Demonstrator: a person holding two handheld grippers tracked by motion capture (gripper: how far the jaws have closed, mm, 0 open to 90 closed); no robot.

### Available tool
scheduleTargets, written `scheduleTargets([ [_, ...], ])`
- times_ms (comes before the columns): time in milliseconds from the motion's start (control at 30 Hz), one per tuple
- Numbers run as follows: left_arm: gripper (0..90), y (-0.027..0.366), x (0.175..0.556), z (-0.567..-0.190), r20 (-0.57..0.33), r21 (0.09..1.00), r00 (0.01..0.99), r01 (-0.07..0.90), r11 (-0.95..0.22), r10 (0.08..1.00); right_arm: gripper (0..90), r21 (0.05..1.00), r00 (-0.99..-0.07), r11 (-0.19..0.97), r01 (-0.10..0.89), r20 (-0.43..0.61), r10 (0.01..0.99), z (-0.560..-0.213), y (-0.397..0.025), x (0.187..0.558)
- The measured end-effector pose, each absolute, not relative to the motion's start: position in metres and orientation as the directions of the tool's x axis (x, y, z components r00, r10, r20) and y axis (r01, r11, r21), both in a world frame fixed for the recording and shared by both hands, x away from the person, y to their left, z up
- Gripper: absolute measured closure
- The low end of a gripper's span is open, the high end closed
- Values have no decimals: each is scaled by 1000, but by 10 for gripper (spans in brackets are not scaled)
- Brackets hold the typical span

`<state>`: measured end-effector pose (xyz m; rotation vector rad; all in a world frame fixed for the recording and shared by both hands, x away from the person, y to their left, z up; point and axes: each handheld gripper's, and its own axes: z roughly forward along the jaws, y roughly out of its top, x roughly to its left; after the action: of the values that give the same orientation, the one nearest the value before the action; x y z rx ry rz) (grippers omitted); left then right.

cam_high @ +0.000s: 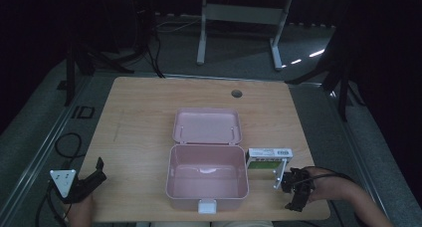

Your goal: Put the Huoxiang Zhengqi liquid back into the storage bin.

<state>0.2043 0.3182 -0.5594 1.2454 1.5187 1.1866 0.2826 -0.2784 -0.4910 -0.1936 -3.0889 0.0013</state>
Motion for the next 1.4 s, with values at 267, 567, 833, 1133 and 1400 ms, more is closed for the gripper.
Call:
scheduleTargets([
  [267,23,319,204,-559,-32,976,-170,207,68,985,223,-1,-997,998,69,35,69,-488,-261,277],
  [567,23,319,204,-559,-33,976,-170,208,69,985,223,5,-999,1000,-5,41,-5,-481,-235,275],
  [833,23,319,204,-559,-32,976,-170,208,67,985,223,19,-999,999,-37,26,-37,-465,-221,279],
  [1133,23,319,204,-559,-32,976,-168,209,68,985,251,48,-999,998,-42,-30,-40,-433,-219,294],
  [1400,23,318,204,-559,-28,975,-169,212,64,985,273,40,-998,999,-21,-65,-18,-421,-225,310],
])
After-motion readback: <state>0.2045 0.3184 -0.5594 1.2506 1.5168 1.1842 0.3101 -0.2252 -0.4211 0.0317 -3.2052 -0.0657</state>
